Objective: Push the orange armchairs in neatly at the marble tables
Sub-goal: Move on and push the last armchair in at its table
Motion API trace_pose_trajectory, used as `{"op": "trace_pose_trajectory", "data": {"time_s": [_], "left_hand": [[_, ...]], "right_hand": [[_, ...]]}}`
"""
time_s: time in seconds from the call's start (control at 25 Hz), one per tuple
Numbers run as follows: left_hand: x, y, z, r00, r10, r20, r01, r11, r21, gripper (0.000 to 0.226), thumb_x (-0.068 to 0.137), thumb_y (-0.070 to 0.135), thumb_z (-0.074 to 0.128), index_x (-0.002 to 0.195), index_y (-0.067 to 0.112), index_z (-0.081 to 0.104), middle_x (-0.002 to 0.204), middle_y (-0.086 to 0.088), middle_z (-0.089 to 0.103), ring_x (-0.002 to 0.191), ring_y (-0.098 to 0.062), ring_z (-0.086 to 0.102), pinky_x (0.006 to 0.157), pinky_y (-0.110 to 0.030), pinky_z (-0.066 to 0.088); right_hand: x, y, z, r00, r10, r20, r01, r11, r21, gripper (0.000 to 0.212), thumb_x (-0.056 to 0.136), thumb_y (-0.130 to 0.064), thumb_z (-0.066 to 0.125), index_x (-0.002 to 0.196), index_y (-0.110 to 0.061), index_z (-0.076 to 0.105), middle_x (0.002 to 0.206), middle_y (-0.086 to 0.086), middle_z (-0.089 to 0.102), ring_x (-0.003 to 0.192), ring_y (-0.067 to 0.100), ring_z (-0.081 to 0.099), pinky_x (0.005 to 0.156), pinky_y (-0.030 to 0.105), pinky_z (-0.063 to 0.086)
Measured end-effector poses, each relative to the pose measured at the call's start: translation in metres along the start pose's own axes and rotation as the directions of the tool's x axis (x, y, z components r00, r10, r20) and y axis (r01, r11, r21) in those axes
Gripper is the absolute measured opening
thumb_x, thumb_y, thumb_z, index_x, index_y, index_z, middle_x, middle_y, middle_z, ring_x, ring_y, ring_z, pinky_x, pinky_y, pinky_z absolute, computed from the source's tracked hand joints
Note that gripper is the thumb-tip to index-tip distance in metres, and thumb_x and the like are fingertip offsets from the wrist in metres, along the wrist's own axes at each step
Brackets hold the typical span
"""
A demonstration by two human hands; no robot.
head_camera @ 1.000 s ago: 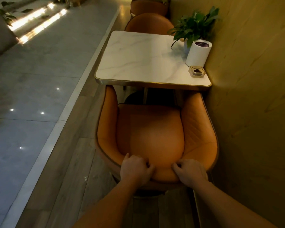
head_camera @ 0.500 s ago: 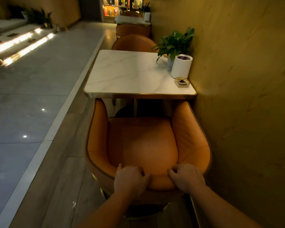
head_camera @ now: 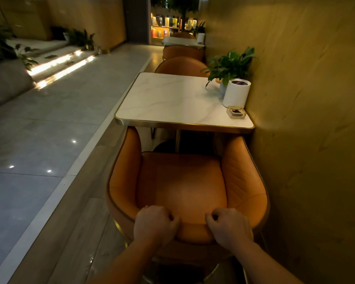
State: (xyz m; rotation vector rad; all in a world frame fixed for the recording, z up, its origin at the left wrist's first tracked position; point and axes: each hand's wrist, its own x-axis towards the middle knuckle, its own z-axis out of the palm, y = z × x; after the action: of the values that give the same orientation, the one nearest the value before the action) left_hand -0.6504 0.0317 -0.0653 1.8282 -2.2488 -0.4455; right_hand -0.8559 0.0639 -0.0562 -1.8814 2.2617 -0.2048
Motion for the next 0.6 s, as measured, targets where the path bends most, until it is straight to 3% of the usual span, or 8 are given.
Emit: {"op": "trace_pose_trajectory", "data": {"time_s": [0.12,0.32,0.48,0.6], "left_hand": [[0.001,0.002,-0.003,0.999,0.033,0.002,-0.033,0.999,-0.011,0.049,0.093,0.053,0.042,0.058,0.021,0.053,0.056,0.006,0.046,0.052,-0.011,0.043,0.07,-0.035,0.045],[-0.002,0.0,0.0,0.999,0.042,-0.009,-0.043,0.999,-0.013,0.048,0.096,0.051,0.041,0.061,0.021,0.054,0.056,0.007,0.047,0.052,-0.007,0.042,0.09,-0.036,0.048],[0.001,-0.003,0.005,0.995,0.042,-0.092,-0.045,0.999,-0.027,0.056,0.084,0.063,0.024,0.062,0.021,0.055,0.061,0.007,0.053,0.059,-0.009,0.051,0.064,-0.025,0.042],[0.007,-0.007,0.005,0.994,0.066,-0.084,-0.068,0.997,-0.027,0.056,0.081,0.063,0.02,0.064,0.021,0.053,0.065,0.007,0.053,0.062,-0.008,0.051,0.059,-0.024,0.036]], "right_hand": [[0.004,0.002,-0.004,0.999,0.001,0.053,0.0,1.0,-0.009,0.048,0.095,-0.062,0.037,0.089,-0.028,0.069,0.077,-0.005,0.062,0.073,0.014,0.059,0.068,0.033,0.052],[0.001,0.003,-0.002,0.999,0.02,0.038,-0.02,1.0,0.001,0.048,0.097,-0.061,0.036,0.087,-0.027,0.069,0.072,-0.007,0.06,0.068,0.01,0.056,0.061,0.03,0.047],[0.009,0.004,0.003,0.999,0.04,0.019,-0.04,0.999,0.019,0.049,0.093,-0.065,0.036,0.091,-0.03,0.07,0.077,-0.008,0.063,0.072,0.011,0.06,0.07,0.034,0.055],[0.012,0.0,0.004,0.997,0.067,0.031,-0.067,0.997,-0.027,0.052,0.093,-0.063,0.036,0.084,-0.025,0.07,0.078,-0.005,0.065,0.074,0.013,0.062,0.073,0.034,0.055]]}}
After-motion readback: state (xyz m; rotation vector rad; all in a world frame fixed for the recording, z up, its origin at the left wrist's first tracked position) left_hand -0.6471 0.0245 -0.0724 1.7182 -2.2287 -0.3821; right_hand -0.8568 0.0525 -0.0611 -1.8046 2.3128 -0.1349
